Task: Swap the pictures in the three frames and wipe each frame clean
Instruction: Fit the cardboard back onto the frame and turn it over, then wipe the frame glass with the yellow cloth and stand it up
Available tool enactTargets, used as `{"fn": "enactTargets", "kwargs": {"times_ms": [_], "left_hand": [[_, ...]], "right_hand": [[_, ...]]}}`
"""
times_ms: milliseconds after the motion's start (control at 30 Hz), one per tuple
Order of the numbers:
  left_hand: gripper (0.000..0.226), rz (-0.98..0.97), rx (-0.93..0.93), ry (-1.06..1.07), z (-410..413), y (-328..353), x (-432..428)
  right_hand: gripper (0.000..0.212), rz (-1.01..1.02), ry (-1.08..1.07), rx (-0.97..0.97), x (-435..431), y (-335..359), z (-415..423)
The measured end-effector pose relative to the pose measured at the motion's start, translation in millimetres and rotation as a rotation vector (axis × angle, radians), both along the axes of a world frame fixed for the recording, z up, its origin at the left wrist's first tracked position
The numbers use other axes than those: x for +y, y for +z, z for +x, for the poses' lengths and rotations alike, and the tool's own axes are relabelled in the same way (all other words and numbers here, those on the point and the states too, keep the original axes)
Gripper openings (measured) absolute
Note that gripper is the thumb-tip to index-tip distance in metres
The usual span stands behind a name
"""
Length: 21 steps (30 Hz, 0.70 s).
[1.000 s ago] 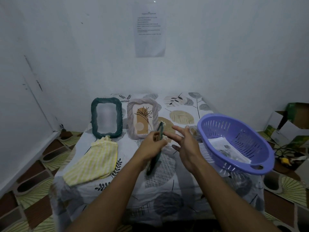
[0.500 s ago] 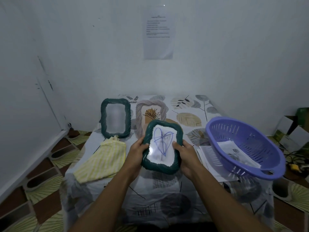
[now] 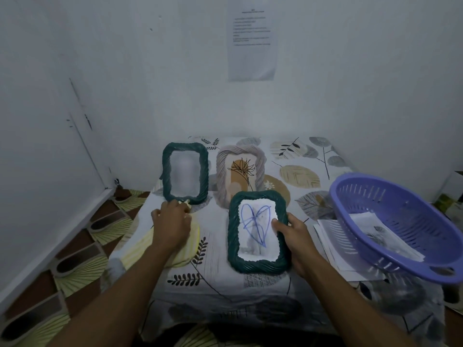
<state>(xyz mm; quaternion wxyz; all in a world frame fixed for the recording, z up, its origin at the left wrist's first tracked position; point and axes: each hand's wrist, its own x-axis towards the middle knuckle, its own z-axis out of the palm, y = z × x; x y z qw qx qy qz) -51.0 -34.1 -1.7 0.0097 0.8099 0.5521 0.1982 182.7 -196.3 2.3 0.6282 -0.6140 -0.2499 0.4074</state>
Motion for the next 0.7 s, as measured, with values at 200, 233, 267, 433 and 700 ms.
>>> {"fn": "enactTargets", "kwargs": {"times_ms": [200, 233, 267, 433, 700], "left_hand": [[0.013, -0.073, -0.602, -0.416, 28.5, 44.2, -25.3], [0.011, -0.075, -0.649, -0.405, 39.7, 51.9, -34.0], [0.009, -0.087, -0.689, -0.372, 52.9, 56.0, -42.8], [0.009, -0.149, -0.667, -0.382, 107.6, 41.0, -84.6], [0.071, 0.118, 0.098, -0.643, 83.6, 5.9, -89.0]], "right_hand": [[0.018, 0.052, -0.003, 0.058, 1.0, -6.6, -2.1], [0.02, 0.06, 0.0, 0.069, 1.7, -7.9, -3.1], [0.022, 0.063, 0.005, 0.082, 2.0, -8.7, -4.7], [0.025, 0.077, -0.005, 0.099, 0.7, -3.2, -7.2], [0.025, 0.078, -0.096, 0.12, -13.9, -2.3, 12.7]]}}
